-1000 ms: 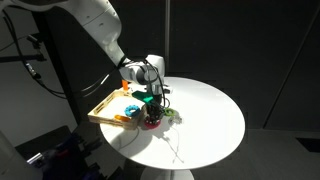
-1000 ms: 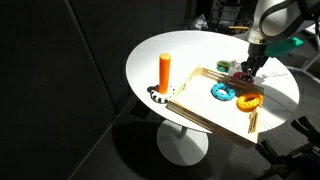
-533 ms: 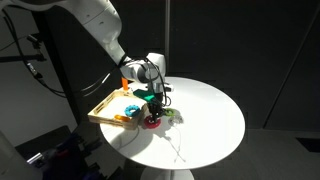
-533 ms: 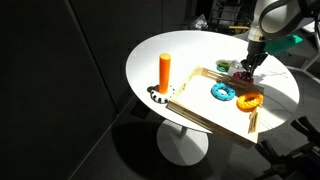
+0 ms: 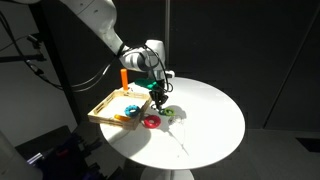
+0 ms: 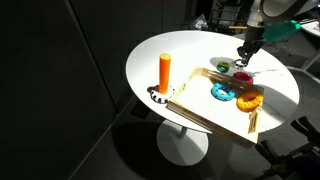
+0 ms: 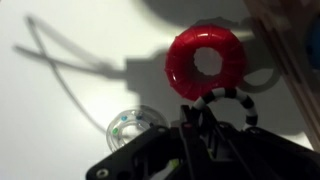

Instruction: Put the black and white ring on the tray

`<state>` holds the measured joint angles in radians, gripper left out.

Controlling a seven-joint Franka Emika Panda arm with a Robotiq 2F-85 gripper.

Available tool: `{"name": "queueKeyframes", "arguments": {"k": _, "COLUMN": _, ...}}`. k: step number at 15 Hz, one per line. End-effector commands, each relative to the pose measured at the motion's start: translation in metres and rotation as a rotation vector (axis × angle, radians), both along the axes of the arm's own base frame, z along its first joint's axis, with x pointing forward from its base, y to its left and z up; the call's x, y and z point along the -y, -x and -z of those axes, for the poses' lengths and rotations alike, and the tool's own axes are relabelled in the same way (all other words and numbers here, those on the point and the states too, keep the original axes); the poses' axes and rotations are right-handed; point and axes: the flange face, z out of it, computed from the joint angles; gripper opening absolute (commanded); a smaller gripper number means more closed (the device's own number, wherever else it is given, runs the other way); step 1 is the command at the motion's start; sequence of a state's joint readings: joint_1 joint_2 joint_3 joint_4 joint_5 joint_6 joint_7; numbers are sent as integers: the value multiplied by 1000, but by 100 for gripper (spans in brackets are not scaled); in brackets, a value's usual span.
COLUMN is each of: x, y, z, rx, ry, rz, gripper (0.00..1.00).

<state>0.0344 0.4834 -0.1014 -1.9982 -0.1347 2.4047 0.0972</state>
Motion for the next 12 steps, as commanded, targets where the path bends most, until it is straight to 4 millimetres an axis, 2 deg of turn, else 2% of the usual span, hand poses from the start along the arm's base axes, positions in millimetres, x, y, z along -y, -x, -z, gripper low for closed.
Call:
{"name": "queueKeyframes", "arguments": {"k": 1, "x": -24, "y": -4, "z": -42, "rx": 24, "ry": -35, "rz": -3, "gripper": 5}}
{"name": "queueKeyframes", "arguments": {"k": 6, "x": -67, "y": 0, "z": -79, "rx": 26, "ry": -93, "rz": -54, "gripper": 4}}
{"name": "queueKeyframes", "arguments": {"k": 12, "x": -111, "y": 19, "z": -109, "rx": -4, "ry": -139, "rz": -148, "gripper": 5}}
